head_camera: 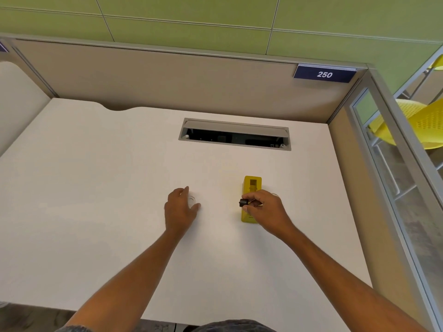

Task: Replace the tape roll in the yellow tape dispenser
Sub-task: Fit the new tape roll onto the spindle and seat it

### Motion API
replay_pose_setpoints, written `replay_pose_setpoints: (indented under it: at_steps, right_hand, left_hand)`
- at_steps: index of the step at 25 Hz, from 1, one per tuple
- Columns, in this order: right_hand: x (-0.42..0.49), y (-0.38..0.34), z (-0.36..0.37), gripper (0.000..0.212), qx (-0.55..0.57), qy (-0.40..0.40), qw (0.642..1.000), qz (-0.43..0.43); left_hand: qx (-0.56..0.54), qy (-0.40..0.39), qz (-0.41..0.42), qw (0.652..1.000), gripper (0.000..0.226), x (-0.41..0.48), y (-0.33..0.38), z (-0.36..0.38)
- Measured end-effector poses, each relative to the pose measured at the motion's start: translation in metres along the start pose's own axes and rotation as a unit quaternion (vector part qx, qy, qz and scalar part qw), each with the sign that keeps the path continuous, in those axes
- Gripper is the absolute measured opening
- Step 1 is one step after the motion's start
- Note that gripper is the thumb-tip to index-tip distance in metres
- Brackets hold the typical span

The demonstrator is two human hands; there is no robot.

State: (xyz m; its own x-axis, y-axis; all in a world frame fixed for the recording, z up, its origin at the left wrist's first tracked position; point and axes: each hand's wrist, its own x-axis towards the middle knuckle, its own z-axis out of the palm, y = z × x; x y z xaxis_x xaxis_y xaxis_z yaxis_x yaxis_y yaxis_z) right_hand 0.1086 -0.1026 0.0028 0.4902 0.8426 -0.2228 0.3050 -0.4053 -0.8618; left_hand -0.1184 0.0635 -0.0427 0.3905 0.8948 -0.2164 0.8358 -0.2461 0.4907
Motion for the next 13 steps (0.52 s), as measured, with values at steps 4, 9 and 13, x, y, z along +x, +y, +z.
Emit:
replay_pose_setpoints:
  at_steps: [4, 9, 13]
  right_hand:
    - [-0.005, 0.004, -0.010, 0.030, 0.047, 0.040, 0.998, 0.014]
    - [-0.014, 0.024, -0.038, 0.026, 0.107, 0.090, 0.989, 0.047]
    - [-0.026, 0.046, -0.063, 0.024, 0.132, 0.128, 0.980, 0.069]
  left_hand:
    - [-0.048, 0.037, 0.033, 0.998, 0.066, -0.004, 0.032, 0.009]
    - [-0.125, 0.043, 0.089, 0.987, 0.056, -0.009, 0.095, 0.022]
    - [-0.138, 0.009, 0.146, 0.980, 0.042, -0.011, 0.141, 0.035]
